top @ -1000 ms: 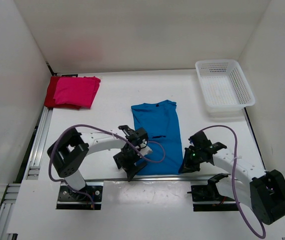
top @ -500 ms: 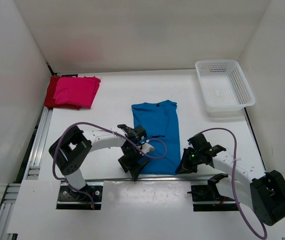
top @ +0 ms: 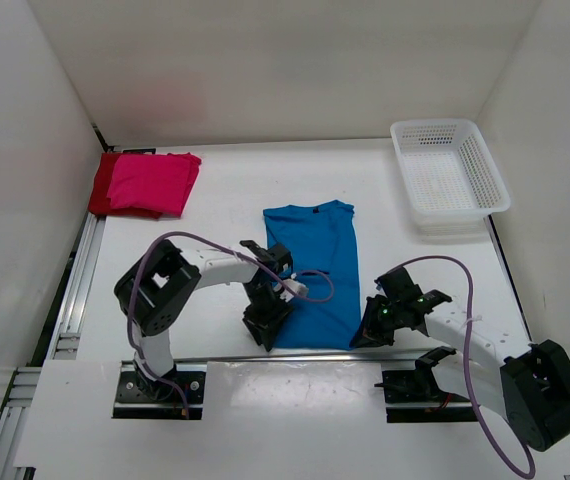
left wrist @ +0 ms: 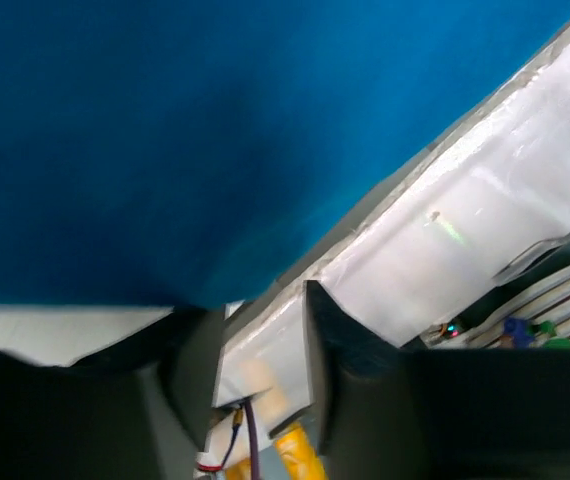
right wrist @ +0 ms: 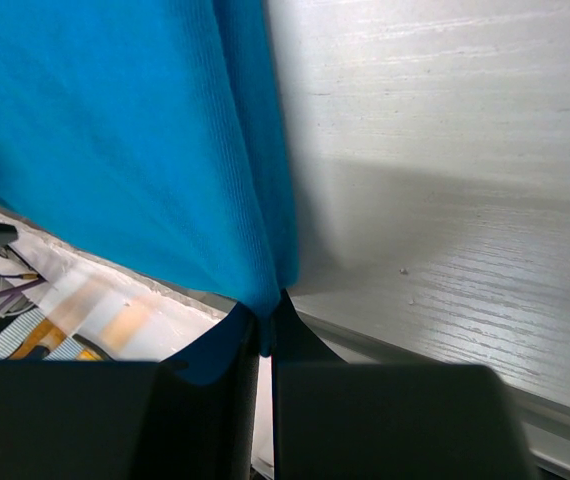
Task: Fold and stack the t-shirts
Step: Grab one side of the 2/3 rectangular tshirt with both arms
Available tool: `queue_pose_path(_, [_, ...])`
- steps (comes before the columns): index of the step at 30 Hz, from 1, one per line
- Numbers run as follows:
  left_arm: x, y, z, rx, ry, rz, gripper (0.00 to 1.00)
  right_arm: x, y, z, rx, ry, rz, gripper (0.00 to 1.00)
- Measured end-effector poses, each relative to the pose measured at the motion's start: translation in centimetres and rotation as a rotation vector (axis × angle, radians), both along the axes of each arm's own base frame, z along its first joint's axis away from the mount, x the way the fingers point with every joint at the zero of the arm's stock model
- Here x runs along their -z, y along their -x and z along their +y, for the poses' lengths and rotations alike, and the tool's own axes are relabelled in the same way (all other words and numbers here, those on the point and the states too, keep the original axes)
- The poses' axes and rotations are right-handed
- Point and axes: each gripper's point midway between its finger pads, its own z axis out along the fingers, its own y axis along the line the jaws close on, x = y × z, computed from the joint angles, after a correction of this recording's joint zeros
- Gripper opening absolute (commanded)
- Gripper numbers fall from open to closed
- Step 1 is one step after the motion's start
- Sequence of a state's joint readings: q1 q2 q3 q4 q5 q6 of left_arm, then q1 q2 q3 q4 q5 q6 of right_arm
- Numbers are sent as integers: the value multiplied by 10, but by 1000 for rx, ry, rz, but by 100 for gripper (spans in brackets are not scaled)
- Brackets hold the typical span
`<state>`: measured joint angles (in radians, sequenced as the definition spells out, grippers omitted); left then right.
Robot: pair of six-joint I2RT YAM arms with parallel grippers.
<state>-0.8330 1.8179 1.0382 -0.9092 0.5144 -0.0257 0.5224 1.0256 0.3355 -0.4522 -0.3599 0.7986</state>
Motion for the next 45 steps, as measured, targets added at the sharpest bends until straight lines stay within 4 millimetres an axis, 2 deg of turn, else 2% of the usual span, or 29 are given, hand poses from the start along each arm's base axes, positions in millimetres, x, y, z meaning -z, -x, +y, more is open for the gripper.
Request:
queue_pose_path(7, [3,11,-5,26,-3,40,39,0,0,0,4,2,5,6])
queue_pose_path(9, [4,10,-6,25,-11,49,46,0,0,0,4,2,5,6])
queue_pose_path(11, [2,10,-7,18,-17,61,60,0,0,0,5,2,5,6])
queue_pose_path(15, [-2,7,-9,22,-31,35,63,0,0,0,4,3,5,6])
queue_pose_path(17, [-2,3,-7,25,-42,8,60,0,0,0,4,3,5,6])
queue_pose_path(20, [1,-3,-4,30,-57,-30,42,0,0,0,4,3,5,6])
queue_pose_path(21, [3,-4,-2,32,-64,-39,24,0,0,0,4,4,4,6])
queue_pose_path(23, [7,-8,-2,39,-71,-58,12,1,0,0,4,4,4,6])
queue_pose_path(34, [6,-10,-2,28,-79,-28,10,-4,-5,-5,-4,47,-15,0])
queue_pose_path(38, [-5,-25,4,6,-79,-93,10,-29,-23,-5,-20,82,-75,0])
queue_pose_path(41, [-29,-42,6,-5,-81,-174,10,-65,-47,1,-34,84,-171,0])
queue_pose_path(45, [-75,-77,2,-36,-57,-326,10,-112,-75,5,-42,87,-300,0])
